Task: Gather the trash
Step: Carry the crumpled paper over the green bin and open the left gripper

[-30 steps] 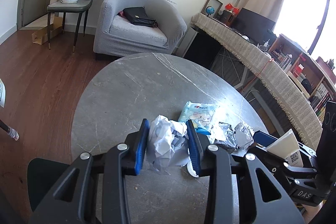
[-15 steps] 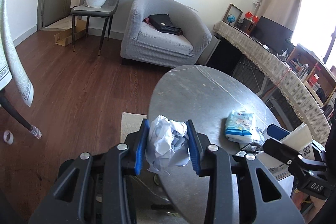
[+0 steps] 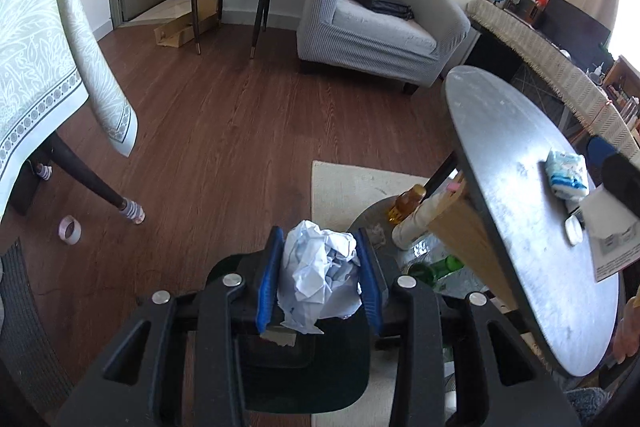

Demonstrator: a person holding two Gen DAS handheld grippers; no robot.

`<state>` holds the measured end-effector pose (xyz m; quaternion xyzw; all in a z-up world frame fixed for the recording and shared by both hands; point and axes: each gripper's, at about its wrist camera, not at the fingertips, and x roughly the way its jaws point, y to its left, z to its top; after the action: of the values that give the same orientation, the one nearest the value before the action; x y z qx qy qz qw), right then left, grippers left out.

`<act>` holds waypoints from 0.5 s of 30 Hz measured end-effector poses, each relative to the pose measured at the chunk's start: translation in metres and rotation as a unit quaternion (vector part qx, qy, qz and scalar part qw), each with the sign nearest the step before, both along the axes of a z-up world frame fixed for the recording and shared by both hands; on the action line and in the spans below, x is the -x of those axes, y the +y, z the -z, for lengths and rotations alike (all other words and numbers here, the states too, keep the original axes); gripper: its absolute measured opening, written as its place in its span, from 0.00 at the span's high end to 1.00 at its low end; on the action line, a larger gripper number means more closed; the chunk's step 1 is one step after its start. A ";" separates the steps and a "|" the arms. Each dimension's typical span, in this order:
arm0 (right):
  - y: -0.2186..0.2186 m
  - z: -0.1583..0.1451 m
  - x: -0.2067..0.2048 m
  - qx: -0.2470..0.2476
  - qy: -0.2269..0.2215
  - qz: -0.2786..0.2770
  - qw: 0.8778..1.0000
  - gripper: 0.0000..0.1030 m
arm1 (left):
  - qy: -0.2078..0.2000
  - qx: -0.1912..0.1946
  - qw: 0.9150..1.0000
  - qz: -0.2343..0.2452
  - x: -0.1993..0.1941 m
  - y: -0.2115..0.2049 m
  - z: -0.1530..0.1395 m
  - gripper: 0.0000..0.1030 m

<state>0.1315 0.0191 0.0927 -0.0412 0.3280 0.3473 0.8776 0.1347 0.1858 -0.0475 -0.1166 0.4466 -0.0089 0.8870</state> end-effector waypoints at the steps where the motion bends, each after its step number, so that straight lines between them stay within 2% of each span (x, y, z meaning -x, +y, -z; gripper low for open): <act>1: 0.006 0.001 0.001 0.001 -0.001 -0.005 1.000 0.53 | 0.010 -0.001 1.000 -0.002 0.003 0.006 0.006 0.62; 7: 0.043 0.014 0.003 0.015 0.022 -0.032 0.999 0.53 | 0.067 -0.004 0.998 -0.011 0.016 0.020 0.044 0.62; 11: 0.064 0.026 0.004 0.023 0.048 -0.049 0.997 0.53 | 0.097 -0.012 0.995 0.006 0.023 0.020 0.066 0.62; 15: 0.081 0.042 0.004 0.039 0.070 -0.056 0.995 0.53 | 0.132 -0.003 0.991 0.017 0.028 0.023 0.087 0.62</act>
<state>0.1273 0.1003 0.0512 -0.0697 0.3991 0.3847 0.8294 0.1070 0.2087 -0.1346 -0.1064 0.5619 -0.0069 0.8203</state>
